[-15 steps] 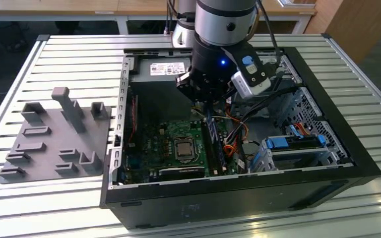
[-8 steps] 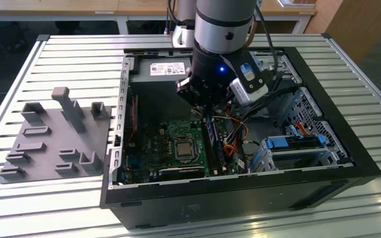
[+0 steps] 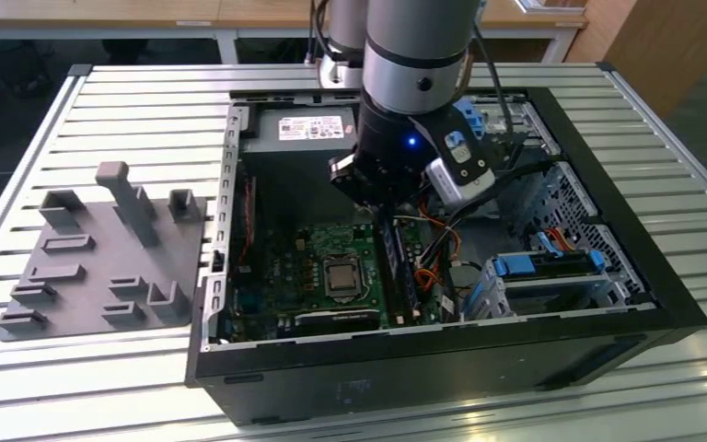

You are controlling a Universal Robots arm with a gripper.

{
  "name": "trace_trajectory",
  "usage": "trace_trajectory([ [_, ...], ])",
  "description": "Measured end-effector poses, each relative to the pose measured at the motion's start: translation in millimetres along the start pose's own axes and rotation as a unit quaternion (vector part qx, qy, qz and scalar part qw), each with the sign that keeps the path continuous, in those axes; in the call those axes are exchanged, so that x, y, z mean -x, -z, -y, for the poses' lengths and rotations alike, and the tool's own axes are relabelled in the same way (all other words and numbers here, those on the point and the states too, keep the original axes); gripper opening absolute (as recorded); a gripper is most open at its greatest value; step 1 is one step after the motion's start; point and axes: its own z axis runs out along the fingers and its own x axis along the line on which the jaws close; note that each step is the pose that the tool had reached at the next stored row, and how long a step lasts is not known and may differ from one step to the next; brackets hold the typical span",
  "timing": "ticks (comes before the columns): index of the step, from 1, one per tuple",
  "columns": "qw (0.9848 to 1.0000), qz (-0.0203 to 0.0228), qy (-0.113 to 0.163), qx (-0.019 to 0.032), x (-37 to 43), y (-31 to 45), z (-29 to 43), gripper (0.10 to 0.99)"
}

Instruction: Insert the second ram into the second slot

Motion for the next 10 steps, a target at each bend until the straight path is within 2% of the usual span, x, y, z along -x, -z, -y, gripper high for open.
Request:
trace_trajectory([
  [10, 0.9997, 0.0007, -0.024, -0.0001, 3.6, -11.7, 0.4, 0.137],
])
